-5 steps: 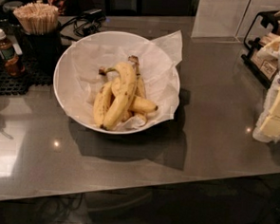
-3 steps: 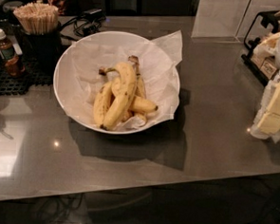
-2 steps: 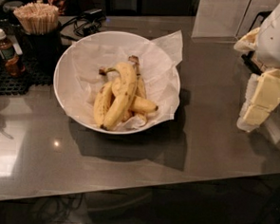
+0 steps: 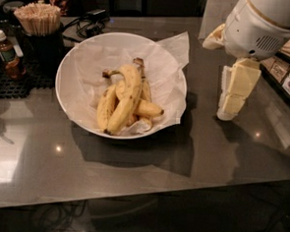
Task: Pick banana from white bowl
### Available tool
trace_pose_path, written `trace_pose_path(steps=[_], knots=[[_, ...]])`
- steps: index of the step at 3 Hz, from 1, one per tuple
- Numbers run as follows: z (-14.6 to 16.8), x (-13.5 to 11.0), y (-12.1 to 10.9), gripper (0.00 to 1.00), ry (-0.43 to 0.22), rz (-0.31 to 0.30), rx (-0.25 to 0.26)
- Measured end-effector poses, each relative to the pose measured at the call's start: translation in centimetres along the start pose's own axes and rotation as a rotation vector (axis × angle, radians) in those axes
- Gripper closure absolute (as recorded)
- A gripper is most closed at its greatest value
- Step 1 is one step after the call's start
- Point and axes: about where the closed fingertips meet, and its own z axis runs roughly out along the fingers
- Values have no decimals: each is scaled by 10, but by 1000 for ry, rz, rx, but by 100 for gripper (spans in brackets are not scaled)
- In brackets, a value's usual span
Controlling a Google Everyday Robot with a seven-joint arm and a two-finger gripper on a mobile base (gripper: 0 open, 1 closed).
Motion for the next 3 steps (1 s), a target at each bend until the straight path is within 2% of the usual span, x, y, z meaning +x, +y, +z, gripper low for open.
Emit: trace_pose_path(steps=[2,3], knots=[[13,-55,-19,0,-47,-171,-55],[21,-80,-29,0,-97,-235,-83]])
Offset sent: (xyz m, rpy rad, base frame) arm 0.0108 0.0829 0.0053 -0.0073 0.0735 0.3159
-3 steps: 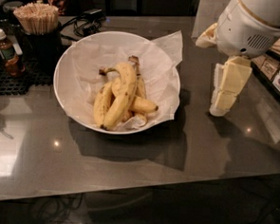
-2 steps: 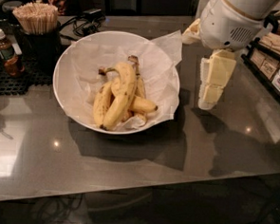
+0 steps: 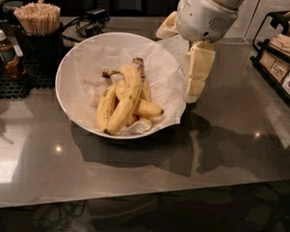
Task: Pick banana from white bowl
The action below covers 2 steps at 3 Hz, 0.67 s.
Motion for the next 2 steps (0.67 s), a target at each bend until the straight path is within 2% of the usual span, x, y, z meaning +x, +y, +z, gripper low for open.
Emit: trace_pose_path(steps=[1,2], knots=[[11,-18,-10,0,-64,-56,-33],[28,-29,-14,0,-146,-84,-86]])
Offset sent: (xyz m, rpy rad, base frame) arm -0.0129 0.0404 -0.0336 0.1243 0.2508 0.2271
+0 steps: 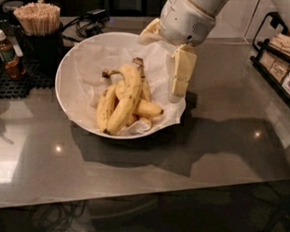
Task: Pick banana from white bowl
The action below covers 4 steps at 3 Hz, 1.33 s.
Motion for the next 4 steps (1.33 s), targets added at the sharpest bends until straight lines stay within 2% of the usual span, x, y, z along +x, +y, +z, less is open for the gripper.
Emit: trace_pose_path(steps=[1,3,4], knots=[[19,-15,-9,0,-79,-39,-23],[27,-17,-18,0,-114,-42,9],[43,-28,-24,0,-149,-95,-26]])
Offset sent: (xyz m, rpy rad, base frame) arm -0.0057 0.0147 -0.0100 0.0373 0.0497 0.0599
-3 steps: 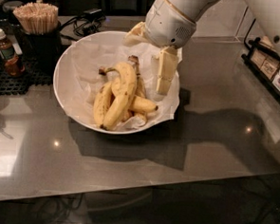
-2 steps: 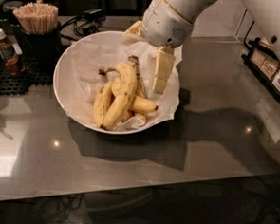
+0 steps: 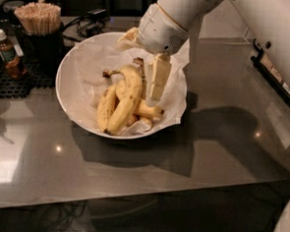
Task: Pick banana from white bowl
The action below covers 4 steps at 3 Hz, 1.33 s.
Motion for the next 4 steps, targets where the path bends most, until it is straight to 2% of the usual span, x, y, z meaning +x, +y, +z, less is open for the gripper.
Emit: trace_pose_path(steps=[1,2,3,4], knots=[[18,-10,-8,0,-25,-52,-49],[20,-11,-13,0,-28,-51,-31],[39,9,-8,0,-48,-29,-40],[39,9,-8,0,-48,-29,-40]])
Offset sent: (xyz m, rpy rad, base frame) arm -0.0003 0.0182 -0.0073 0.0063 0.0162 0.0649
